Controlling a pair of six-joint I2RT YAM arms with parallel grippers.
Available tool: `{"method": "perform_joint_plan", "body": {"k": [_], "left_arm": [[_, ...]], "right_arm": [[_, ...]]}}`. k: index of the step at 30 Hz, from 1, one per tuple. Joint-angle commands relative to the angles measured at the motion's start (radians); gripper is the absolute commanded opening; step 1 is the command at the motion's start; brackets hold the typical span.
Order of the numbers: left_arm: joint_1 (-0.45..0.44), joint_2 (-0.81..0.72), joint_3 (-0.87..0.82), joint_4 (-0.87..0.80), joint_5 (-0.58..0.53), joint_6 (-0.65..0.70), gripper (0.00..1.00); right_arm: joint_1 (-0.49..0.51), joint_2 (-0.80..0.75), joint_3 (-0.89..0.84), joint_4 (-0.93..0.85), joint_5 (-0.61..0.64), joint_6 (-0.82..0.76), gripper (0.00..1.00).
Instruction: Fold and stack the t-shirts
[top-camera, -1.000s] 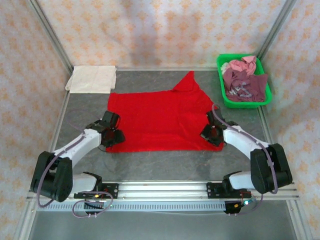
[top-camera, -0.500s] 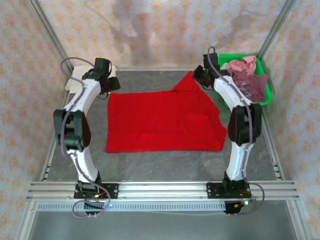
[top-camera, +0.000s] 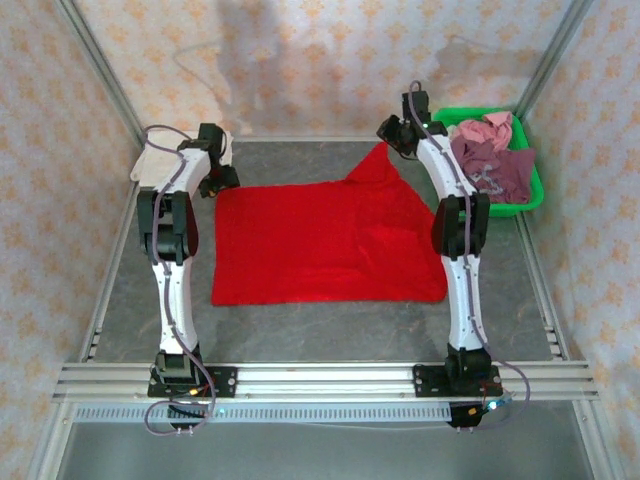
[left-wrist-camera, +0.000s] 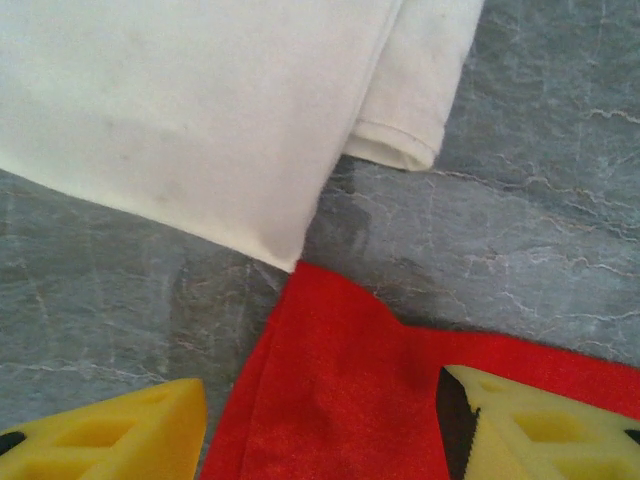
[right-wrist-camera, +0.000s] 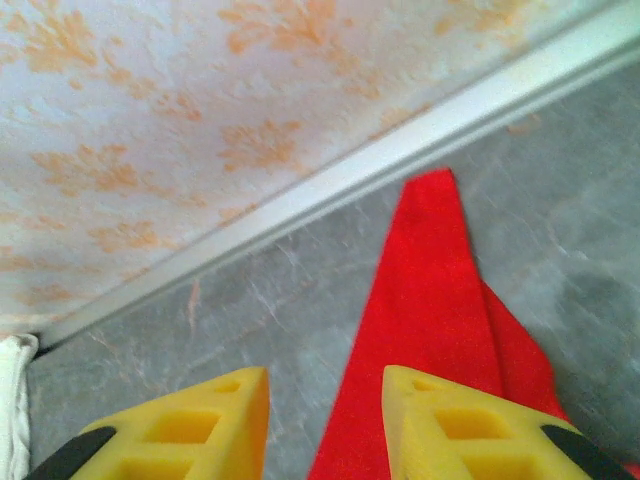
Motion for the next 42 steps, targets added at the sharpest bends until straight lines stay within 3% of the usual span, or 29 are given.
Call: {"method": "perform_joint_plan", "body": {"k": [1,8,12,15,18,20,42], "left_arm": [[-0.007,0.018,0.021,-0.002,0.037,0.032,0.63],[-0.009,0.083,0.065,0.001,0.101,0.031,0.54],[-0.025,0.077,0.042,0.022,0.114,0.027,0.43],[-0.026,0.072,0.033,0.024,0.093,0.029,0.25],[-0.026,0.066,0.037,0.015,0.056,0.036,0.22],[-0.026,0.057,0.042,0.009,0.037,0.039,0.13],[-0.074,-0.108,-0.107,0.122,-0.06,0.065,0.0]], "right_arm": [[-0.004,0.065,0.083,-0.066,-0.029,-0.01,0.35],[-0.004,0.058,0.026,-0.016,-0.043,0.022,0.35],[-0.004,0.058,0.018,-0.009,-0.029,0.023,0.35],[-0.005,0.063,0.019,0.0,-0.034,0.031,0.35],[-0.004,0.066,0.02,0.002,-0.039,0.033,0.35],[-0.004,0.066,0.018,0.0,-0.045,0.033,0.35],[-0.018,0.101,-0.023,-0.186,-0.033,0.051,0.37]]}}
